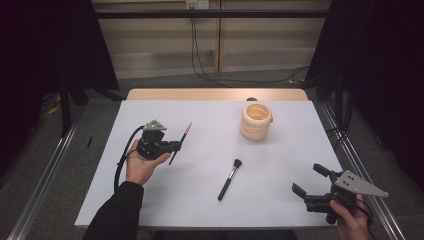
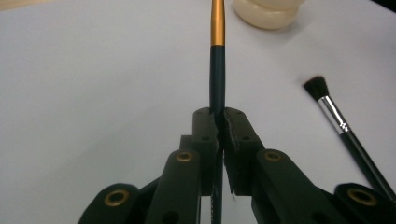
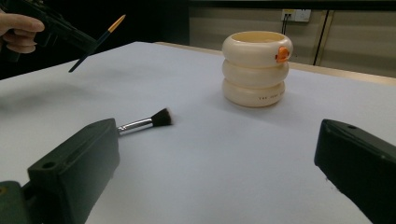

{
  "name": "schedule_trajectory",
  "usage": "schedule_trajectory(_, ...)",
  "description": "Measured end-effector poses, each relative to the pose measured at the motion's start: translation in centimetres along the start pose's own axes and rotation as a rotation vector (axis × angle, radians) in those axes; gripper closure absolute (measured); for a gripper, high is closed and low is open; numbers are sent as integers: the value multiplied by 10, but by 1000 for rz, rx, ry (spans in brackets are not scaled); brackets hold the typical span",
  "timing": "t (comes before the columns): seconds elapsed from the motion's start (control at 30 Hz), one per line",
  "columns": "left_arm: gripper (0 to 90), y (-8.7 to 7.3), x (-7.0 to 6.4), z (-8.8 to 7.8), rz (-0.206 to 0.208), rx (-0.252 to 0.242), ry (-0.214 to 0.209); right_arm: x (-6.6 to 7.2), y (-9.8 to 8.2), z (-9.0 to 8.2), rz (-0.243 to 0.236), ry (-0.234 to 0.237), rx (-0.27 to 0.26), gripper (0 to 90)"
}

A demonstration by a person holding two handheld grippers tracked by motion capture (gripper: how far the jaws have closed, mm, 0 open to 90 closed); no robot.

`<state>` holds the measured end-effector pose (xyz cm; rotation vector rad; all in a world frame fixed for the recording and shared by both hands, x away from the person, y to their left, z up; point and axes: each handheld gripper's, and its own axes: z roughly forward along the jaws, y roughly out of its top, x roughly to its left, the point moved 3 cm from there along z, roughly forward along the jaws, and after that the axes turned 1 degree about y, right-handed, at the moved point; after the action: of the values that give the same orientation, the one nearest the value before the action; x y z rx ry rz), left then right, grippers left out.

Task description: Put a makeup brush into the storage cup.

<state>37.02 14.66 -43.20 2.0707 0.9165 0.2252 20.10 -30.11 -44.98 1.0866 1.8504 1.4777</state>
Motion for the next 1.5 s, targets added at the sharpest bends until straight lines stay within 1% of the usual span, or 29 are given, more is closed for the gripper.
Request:
schedule_trajectory(0.17, 839, -2, -5, -3, 4, -49, -13, 0, 0, 0, -2, 0, 0, 0)
schedule_trajectory(0.23, 839, -3, -7, -4, 4, -55, -27, 0, 0, 0, -1, -3, -2, 0)
schedule_trajectory(0.3, 839, -4, -8, -5, 15, -60, -34, 0, 0, 0, -3, 1, 0, 0)
schedule_trajectory(0.33, 839, -5, -8, -5, 17, -64, -28, 0, 0, 0, -3, 0, -2, 0)
schedule_trajectory(0.37, 839, -5, -9, -6, 12, -80, -45, 0, 0, 0, 2, -2, -1, 0)
schedule_trajectory(0.43, 839, -6, -11, -7, 23, -93, -40, 0, 0, 0, -1, -2, -1, 0)
schedule_trajectory(0.47, 839, -6, -12, -7, 22, -96, -50, 0, 0, 1, 5, -3, -2, 0)
schedule_trajectory(0.53, 839, -7, -15, -8, 34, -105, -42, 0, 0, 0, -3, -1, -3, 0)
schedule_trajectory(0.6, 839, -7, -18, -10, 36, -128, -52, 0, 0, 0, 0, -3, -1, 0)
schedule_trajectory(0.63, 839, -7, -19, -10, 34, -133, -59, 0, 0, 0, -4, -2, -2, 0)
schedule_trajectory(0.67, 839, -7, -19, -11, 35, -133, -55, 0, 0, 0, -4, -2, -2, 0)
schedule_trajectory(0.73, 839, -8, -20, -11, 35, -138, -69, 0, 0, 0, 6, -10, -1, 0)
schedule_trajectory(0.77, 839, -9, -21, -12, 28, -150, -69, -1, 0, 0, -1, -9, -1, 0)
schedule_trajectory(0.8, 839, -9, -21, -13, 34, -155, -75, 0, 0, 0, 1, -8, -2, 0)
schedule_trajectory(0.93, 839, -12, -24, -16, 29, -189, -60, 0, 0, 0, 2, -4, -10, 0)
schedule_trajectory(0.97, 839, -13, -26, -16, 24, -191, -68, 0, 1, 0, 5, -4, -9, 0)
schedule_trajectory(1.0, 840, -13, -27, -17, 28, -194, -60, 0, 1, 0, 2, -7, -12, 0)
schedule_trajectory(1.07, 839, -13, -29, -18, 21, -212, -74, 1, 1, 0, 8, -8, -14, 0)
schedule_trajectory(1.1, 839, -13, -31, -19, 20, -223, -71, 1, 1, 0, 7, -2, -17, 0)
schedule_trajectory(1.13, 839, -13, -31, -20, 27, -222, -66, 1, 1, 0, 7, -2, -17, 0)
schedule_trajectory(1.17, 839, -14, -32, -21, 29, -234, -57, 2, 1, -1, 9, 0, -16, 0)
schedule_trajectory(1.23, 839, -17, -33, -24, 16, -259, -68, 2, 1, -1, 7, -2, -16, 0)
schedule_trajectory(1.27, 839, -18, -34, -25, 25, -263, -50, 2, 1, -1, 7, -2, -16, 0)
schedule_trajectory(1.33, 839, -21, -34, -26, 19, -275, -60, 2, 1, -1, 7, 0, -13, 0)
schedule_trajectory(1.37, 839, -21, -34, -27, 18, -288, -54, 1, 1, -1, 8, -3, -10, 0)
schedule_trajectory(1.4, 839, -22, -34, -28, 20, -290, -62, 2, 1, -1, 5, -1, -15, 0)
schedule_trajectory(1.43, 839, -21, -36, -29, 13, -295, -47, 1, 2, -1, 1, -1, -18, 0)
schedule_trajectory(1.47, 839, -21, -37, -29, 17, -303, -59, 1, 2, -1, -1, 5, -21, 0)
schedule_trajectory(1.5, 839, -20, -39, -30, 26, -303, -71, 2, 3, -1, 13, 2, -28, 0)
